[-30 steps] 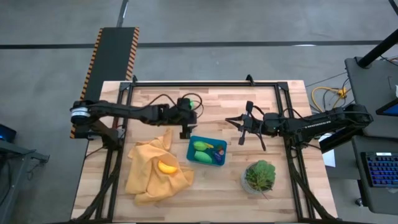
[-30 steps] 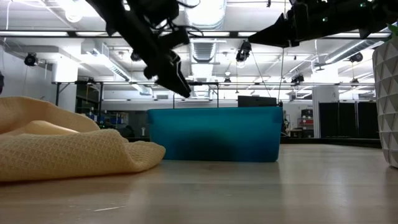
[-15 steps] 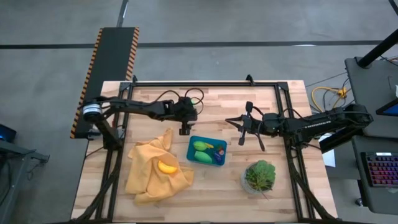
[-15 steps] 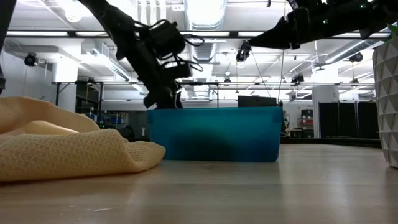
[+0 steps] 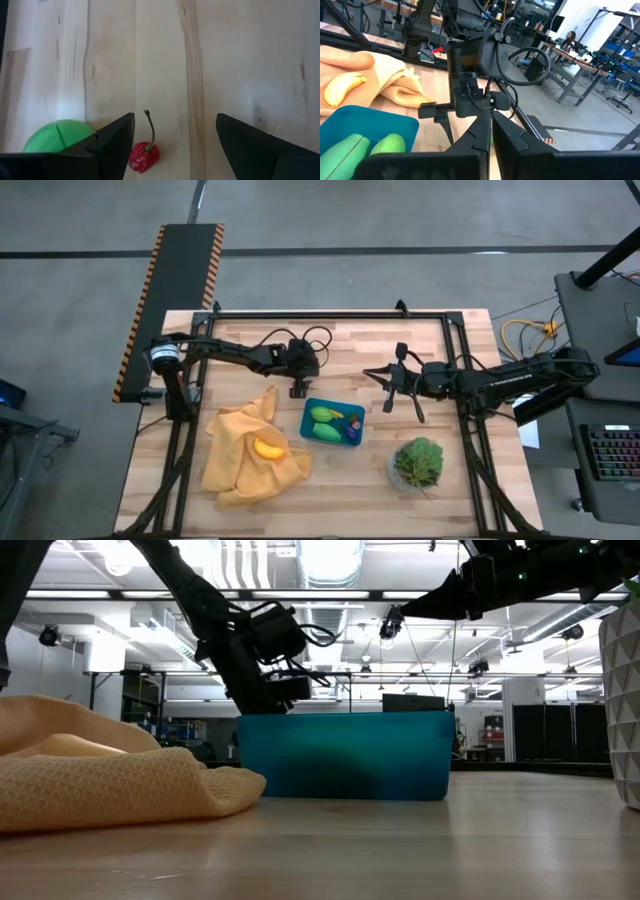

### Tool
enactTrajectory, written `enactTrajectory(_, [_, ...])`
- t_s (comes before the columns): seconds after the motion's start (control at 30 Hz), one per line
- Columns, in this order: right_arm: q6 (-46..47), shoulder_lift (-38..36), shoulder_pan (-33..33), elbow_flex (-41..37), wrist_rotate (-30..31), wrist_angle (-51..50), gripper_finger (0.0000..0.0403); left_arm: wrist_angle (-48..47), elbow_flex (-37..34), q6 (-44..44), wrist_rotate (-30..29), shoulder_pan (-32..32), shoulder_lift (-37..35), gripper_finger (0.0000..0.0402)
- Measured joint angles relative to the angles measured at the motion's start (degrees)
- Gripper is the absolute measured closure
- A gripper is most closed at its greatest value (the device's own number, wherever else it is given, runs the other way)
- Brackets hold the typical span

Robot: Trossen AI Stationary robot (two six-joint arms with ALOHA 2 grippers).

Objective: Pick and placing Produce into tupperware
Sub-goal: Put the red cherry into the blue bin

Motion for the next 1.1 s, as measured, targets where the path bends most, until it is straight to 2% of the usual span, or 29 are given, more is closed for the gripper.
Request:
enactTrajectory(0.5, [0.00, 0.00, 0.00, 0.00, -0.01, -0.37, 0.0394, 0.06, 0.11, 2.05, 1.27, 1.23, 0.09, 0.0144])
enactTrajectory(1.1, [0.00, 0.00, 0.00, 0.00, -0.04, -0.32, 0.0394, 1.36, 0.11, 1.93, 1.30, 1.47, 0.10, 0.0250])
